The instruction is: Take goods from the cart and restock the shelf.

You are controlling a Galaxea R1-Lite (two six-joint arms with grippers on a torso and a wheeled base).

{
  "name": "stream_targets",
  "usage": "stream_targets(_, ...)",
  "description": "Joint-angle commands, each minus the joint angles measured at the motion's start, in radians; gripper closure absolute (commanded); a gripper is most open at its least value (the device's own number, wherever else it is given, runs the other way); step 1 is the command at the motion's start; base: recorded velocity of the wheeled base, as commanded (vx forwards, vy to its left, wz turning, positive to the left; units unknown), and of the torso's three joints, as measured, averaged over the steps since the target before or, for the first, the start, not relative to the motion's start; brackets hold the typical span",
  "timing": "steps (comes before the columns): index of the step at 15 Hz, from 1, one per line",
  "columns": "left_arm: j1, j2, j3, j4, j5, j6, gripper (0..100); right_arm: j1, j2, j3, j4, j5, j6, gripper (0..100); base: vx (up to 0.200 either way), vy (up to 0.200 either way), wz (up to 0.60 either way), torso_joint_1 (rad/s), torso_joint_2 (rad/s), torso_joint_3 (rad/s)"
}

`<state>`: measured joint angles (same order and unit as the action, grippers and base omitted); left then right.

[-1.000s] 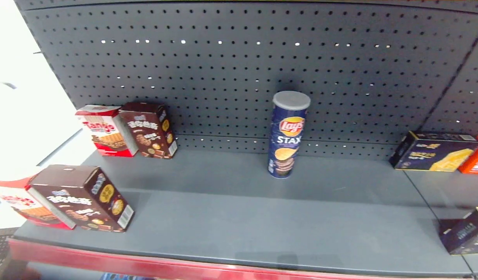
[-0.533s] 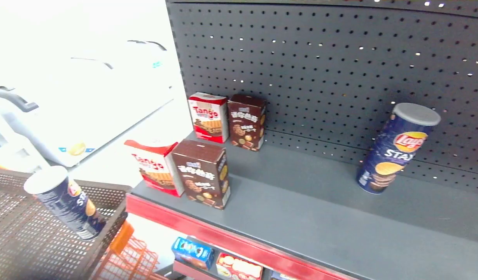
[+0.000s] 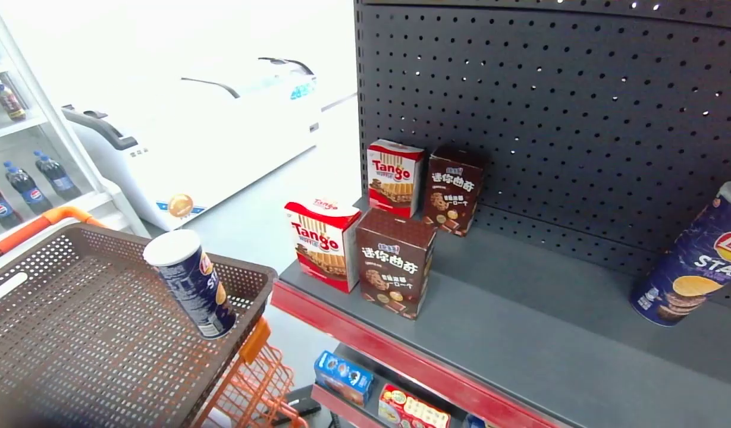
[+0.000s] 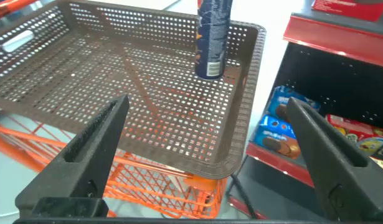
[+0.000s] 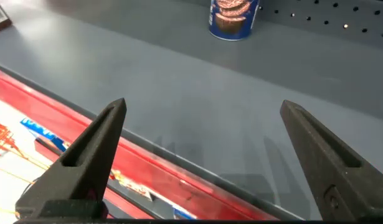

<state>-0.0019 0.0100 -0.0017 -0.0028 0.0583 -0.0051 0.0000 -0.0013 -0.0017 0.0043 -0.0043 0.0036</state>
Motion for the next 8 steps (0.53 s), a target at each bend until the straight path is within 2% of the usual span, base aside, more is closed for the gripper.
stream_targets(1,0.000,0.001,0.000,0.000,0.002,-0.001,0,0.002,0.001,0.000,0.000,0.000,-0.001,0,0.000,0.000,0.00,0.000,0.00,0.000)
stream_targets(3,0.000,0.002,-0.011,-0.002,0.000,-0.001,0,0.000,0.001,0.000,0.000,0.000,-0.001,0,0.000,0.000,0.00,0.000,0.00,0.000)
stream_targets(4,-0.015,0.070,-0.116,0.010,-0.008,0.008,0,0.002,0.001,0.000,0.000,0.000,-0.001,0,0.000,0.000,0.00,0.000,0.00,0.000)
stream_targets(5,-0.043,0.243,-0.192,0.044,-0.011,0.010,0,0.000,0.001,0.000,0.000,0.000,-0.001,0,0.000,0.000,0.00,0.000,0.00,0.000)
stream_targets(6,-0.056,0.372,-0.236,0.032,-0.006,0.005,0,0.000,0.001,0.000,0.000,0.000,-0.001,0,0.000,0.000,0.00,0.000,0.00,0.000)
stream_targets(8,-0.050,0.538,-0.268,0.003,0.008,0.008,0,0.000,0.001,0.000,0.000,0.000,-0.001,0,0.000,0.000,0.00,0.000,0.00,0.000)
